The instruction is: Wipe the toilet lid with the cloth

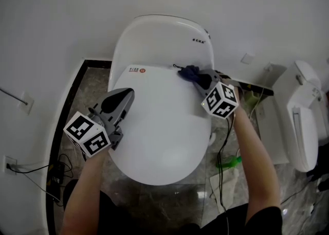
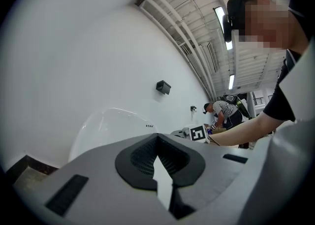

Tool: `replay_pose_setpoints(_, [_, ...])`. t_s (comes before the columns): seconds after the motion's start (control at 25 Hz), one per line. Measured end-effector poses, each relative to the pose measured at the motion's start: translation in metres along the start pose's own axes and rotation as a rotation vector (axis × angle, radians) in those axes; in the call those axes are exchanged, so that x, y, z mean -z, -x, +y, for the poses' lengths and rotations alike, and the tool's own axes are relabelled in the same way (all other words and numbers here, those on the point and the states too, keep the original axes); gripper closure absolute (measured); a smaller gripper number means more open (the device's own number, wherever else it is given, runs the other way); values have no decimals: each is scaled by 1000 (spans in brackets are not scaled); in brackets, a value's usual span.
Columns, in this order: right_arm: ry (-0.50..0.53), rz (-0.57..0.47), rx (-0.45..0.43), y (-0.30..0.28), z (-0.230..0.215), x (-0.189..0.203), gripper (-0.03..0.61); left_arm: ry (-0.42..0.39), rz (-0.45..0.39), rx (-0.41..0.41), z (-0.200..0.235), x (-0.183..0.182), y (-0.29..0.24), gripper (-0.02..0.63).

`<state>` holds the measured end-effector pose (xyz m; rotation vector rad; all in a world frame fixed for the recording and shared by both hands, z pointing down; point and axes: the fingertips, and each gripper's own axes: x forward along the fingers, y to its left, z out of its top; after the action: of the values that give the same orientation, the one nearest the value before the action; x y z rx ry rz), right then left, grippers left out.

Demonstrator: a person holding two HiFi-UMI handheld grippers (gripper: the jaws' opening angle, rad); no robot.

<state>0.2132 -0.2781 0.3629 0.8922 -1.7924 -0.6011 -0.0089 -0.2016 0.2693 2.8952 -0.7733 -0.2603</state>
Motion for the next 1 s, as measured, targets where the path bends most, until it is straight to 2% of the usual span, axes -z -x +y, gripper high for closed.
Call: replay_pose_setpoints(1.0, [-39, -65, -35, 61, 53, -17, 503, 11, 22, 1, 1, 3, -1, 600])
